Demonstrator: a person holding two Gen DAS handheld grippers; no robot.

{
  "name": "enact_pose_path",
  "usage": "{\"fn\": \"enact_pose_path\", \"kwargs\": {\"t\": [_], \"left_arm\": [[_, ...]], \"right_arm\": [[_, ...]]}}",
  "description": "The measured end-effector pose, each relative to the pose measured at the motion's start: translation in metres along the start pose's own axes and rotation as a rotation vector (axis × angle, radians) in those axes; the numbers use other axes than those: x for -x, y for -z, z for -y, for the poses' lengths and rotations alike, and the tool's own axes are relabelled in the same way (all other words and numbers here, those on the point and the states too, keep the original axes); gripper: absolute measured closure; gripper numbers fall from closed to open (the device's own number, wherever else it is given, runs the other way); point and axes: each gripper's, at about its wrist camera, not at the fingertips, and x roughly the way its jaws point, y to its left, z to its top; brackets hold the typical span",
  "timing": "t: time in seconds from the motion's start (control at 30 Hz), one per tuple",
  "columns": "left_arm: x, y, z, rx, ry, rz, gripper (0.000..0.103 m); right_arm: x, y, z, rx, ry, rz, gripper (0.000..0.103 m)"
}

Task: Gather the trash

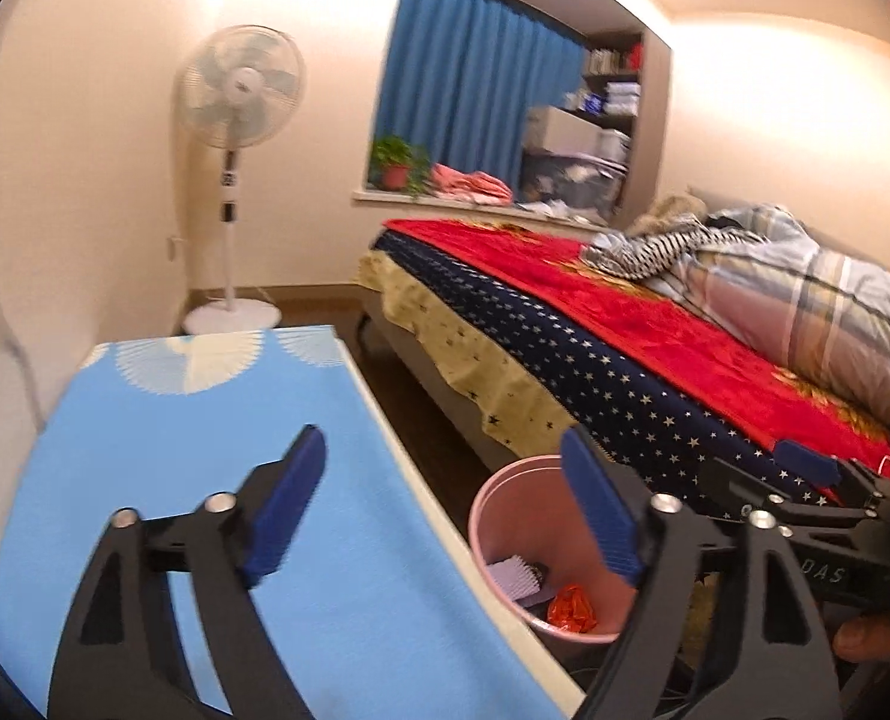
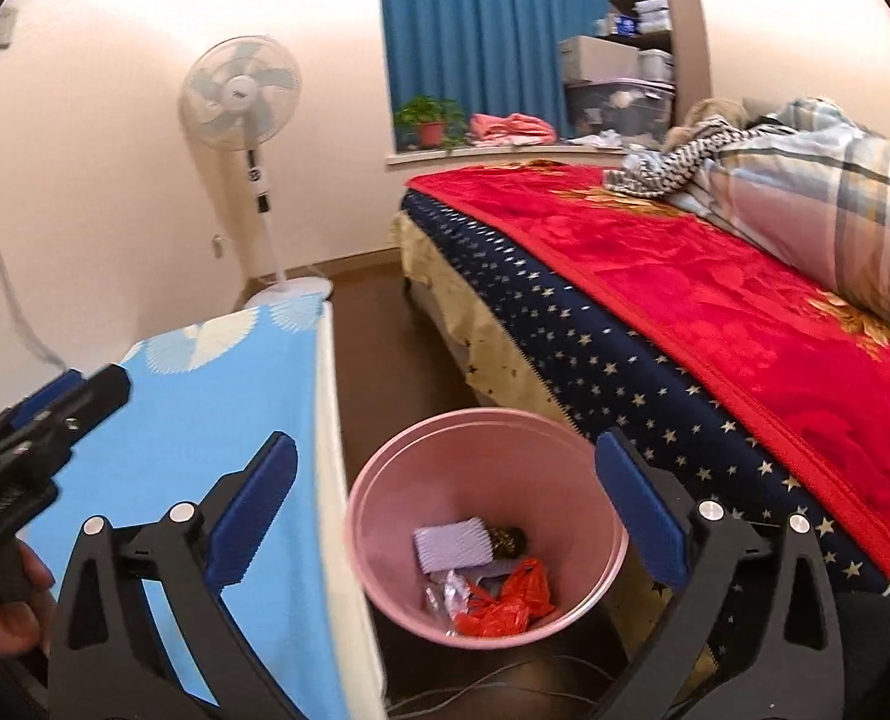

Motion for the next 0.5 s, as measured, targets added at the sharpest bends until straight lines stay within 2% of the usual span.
{"fn": "enact_pose_path", "kwargs": {"t": [0.17,0.5], "left_arm": [[0.038,0.017,-0.008,0.030,-0.085,0.008,0.008],[0.080,0.059,-0.016,0.073,-0.166,-0.036,0.008]], "right_arm": [[0.018,0.014,-0.017,0.045,-0.049,-0.012,0.005],[0.041,0.035,-0.035,0.106,-0.075,-0.011,0.005]]}}
